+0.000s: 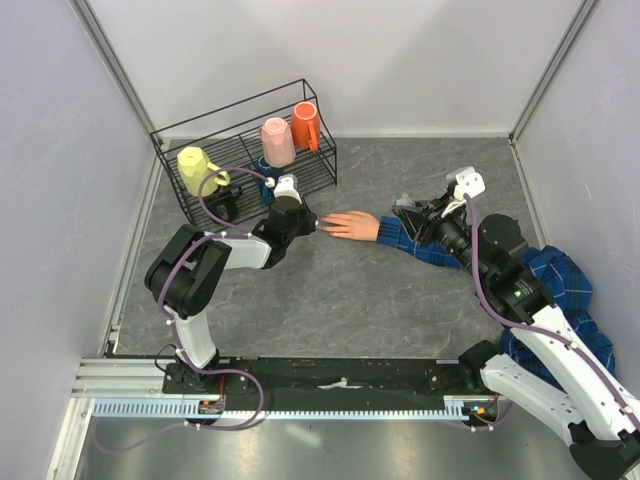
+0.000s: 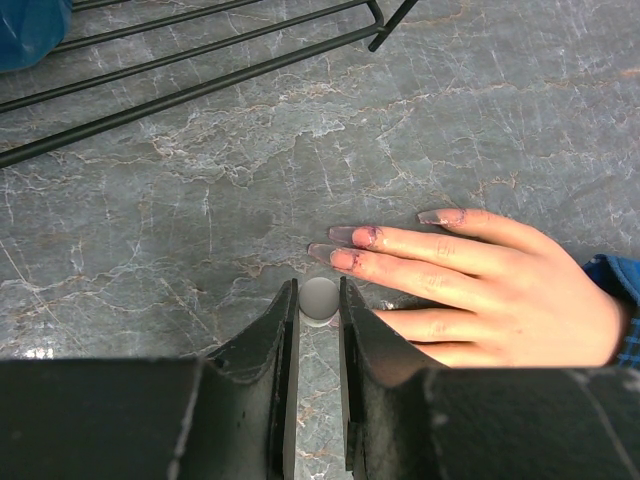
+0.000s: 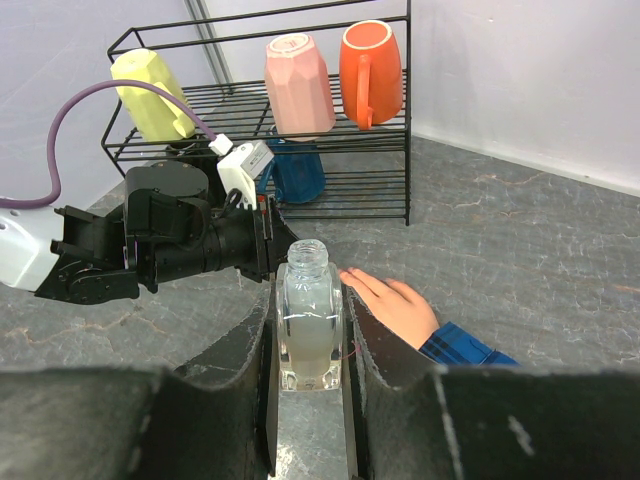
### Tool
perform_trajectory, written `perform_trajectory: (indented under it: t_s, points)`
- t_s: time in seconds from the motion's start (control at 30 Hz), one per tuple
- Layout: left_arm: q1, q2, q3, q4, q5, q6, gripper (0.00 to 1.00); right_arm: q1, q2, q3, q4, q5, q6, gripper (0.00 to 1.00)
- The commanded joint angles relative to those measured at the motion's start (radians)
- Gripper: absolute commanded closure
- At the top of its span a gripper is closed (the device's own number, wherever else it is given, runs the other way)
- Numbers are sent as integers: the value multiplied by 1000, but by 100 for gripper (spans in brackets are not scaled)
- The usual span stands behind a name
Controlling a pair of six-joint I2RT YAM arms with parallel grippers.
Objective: Paint the nails
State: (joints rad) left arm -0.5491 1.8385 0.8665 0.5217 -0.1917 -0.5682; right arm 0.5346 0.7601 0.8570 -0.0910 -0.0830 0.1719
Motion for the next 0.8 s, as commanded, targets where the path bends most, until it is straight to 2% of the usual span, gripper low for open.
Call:
perform_trajectory:
  t_s: [0.0,0.6,0.77]
  points:
    - [5,-30,-3,18,-34,8,98,2,-5,-3,45,-17,8,100]
    - [3,-122,-35,40,-57,74,98,2,-12,-3,43,-17,8,100]
    - [-6,-110,-31,53,-20,61,98,2,-10,-3,42,-17,8,100]
